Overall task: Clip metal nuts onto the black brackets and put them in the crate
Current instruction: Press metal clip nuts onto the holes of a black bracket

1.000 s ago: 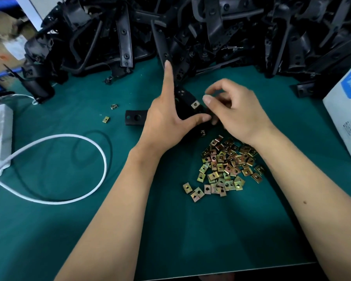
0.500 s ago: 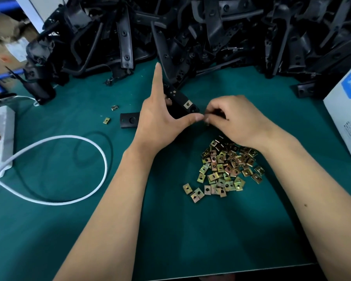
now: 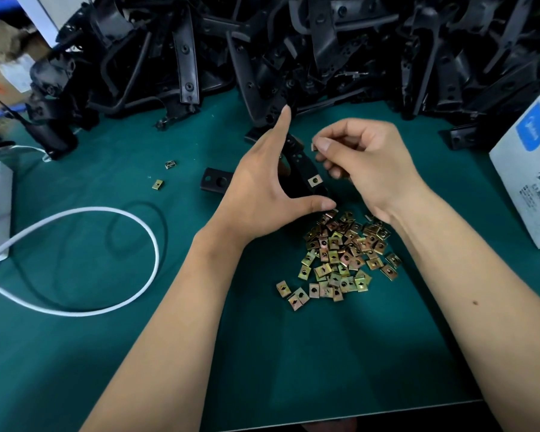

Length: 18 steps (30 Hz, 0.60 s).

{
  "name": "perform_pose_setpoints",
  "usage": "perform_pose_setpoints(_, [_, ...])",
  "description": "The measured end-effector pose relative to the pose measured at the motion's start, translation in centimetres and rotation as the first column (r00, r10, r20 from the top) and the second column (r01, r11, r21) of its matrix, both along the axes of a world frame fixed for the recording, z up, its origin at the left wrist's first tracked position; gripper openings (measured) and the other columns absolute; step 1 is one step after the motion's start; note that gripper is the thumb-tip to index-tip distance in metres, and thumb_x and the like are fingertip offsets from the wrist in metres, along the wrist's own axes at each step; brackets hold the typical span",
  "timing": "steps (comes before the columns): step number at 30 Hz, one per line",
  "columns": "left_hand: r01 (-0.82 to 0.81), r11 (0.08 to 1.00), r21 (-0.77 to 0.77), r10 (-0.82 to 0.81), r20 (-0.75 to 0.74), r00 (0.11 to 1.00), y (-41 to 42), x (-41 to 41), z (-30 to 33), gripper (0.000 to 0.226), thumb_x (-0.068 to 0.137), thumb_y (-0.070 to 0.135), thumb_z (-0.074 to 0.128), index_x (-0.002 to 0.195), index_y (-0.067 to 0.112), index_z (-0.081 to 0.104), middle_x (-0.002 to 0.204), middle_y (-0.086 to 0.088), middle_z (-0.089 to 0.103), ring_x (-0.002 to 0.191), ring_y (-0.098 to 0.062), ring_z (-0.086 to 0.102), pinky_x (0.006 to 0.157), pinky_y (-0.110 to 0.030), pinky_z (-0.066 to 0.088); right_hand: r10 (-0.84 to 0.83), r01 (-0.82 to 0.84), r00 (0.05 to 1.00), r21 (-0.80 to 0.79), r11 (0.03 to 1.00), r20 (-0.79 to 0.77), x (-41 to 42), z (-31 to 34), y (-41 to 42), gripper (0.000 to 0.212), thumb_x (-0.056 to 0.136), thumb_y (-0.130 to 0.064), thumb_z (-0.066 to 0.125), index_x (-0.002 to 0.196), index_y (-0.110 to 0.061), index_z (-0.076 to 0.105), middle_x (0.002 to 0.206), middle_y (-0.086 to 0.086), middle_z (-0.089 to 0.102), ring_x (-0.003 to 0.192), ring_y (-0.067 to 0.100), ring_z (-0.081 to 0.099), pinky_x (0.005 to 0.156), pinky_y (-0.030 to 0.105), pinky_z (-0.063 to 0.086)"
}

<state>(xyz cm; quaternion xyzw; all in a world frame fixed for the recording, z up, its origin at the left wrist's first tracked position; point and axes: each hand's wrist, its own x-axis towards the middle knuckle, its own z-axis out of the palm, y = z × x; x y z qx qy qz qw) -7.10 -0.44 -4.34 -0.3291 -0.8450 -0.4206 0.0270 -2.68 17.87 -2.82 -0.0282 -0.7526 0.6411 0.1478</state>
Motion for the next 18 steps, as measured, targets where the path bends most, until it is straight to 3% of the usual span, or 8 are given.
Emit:
perform_pose_setpoints(5, [0.022,1.0,-0.02,-0.023,-0.03,0.999,0.34,0.33,0.22,0.137,0.063,0.059,0.091,0.165,0.014,0.012,0.152,0.002,0.05,0.142,-0.008,0.04,0.11,-0.003,0.022,0.01,-0.01,1.0,0.016,1.0,-0.002,0.08,0.14,-0.06,0.013,0.095,-0.004,0.068,0.099,-0.009,0.079,0.078,0.001,0.074,0.069,0.01,0.061,0.061,0.02,0.048])
perform_pose_setpoints(9, [0.018,1.0,-0.023,-0.019,-0.046,0.999,0.38,0.43,0.26,0.136,0.064,0.059,0.09,0.165,0.013,0.012,0.157,-0.001,0.045,0.146,-0.009,0.036,0.111,-0.001,0.019,0.011,-0.01,1.0,0.021,1.0,-0.015,0.01,0.13,-0.05,0.01,0.094,-0.004,0.071,0.1,-0.009,0.078,0.078,0.003,0.074,0.068,0.01,0.062,0.059,0.02,0.049])
perform_pose_setpoints(13, [0.003,0.999,-0.034,-0.006,-0.06,0.998,0.52,0.53,0.25,0.135,0.064,0.062,0.089,0.165,0.013,0.013,0.161,-0.001,0.04,0.148,-0.009,0.032,0.109,0.001,0.016,-0.064,0.065,0.997,0.01,0.998,-0.05,-0.08,-0.1,-0.41,0.008,0.089,-0.007,0.075,0.096,-0.01,0.073,0.081,0.012,0.075,0.066,0.013,0.063,0.058,0.023,0.049])
perform_pose_setpoints(18, [-0.005,0.999,-0.034,0.003,-0.06,0.998,0.57,0.5,0.16,0.135,0.063,0.063,0.088,0.165,0.015,0.014,0.157,0.002,0.044,0.143,-0.005,0.035,0.105,0.003,0.018,-0.135,0.138,0.986,0.022,0.99,-0.096,-0.26,-0.41,-0.84,0.004,0.086,-0.009,0.075,0.087,-0.013,0.073,0.077,0.005,0.075,0.064,0.009,0.064,0.062,0.021,0.049])
